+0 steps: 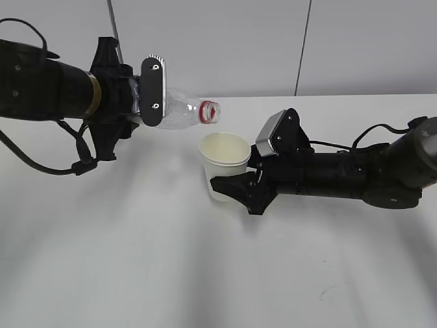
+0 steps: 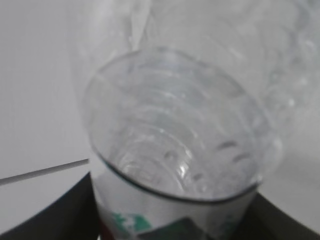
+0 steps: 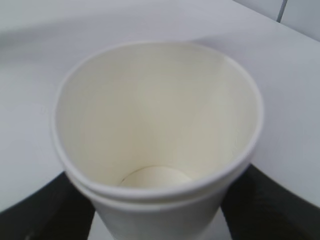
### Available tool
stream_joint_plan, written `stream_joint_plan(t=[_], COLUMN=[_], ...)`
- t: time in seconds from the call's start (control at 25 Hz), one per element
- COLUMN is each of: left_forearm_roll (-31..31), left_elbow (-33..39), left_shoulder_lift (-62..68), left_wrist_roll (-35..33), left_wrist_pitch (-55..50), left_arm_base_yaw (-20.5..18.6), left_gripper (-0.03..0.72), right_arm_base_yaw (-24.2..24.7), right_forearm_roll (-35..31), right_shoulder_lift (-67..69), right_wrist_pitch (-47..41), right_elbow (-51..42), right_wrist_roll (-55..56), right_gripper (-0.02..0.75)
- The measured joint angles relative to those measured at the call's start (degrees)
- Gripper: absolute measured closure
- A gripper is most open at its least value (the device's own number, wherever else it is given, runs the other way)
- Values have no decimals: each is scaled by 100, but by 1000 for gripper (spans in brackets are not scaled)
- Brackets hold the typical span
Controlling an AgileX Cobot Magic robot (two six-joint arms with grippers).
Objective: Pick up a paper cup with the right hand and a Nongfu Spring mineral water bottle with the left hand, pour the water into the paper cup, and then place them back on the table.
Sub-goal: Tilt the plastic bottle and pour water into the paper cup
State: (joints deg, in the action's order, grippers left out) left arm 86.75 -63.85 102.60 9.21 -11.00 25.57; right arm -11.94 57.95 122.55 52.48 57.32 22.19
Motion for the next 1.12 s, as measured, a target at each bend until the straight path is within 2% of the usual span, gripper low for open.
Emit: stream_joint_plan(t=[1.12], left_forearm_roll=[1051], left_elbow=[0], left_shoulder_lift=[41], left_wrist_roll=[-11], left_wrist_pitch=[-185], left_arm_base_yaw=[0], left_gripper=[284], right_arm_base_yaw=[0], right_forearm_roll=[261], right_shoulder_lift=[0], right_wrist_pitch=[0], right_elbow=[0], right_wrist_roll=[0], right_gripper=[209])
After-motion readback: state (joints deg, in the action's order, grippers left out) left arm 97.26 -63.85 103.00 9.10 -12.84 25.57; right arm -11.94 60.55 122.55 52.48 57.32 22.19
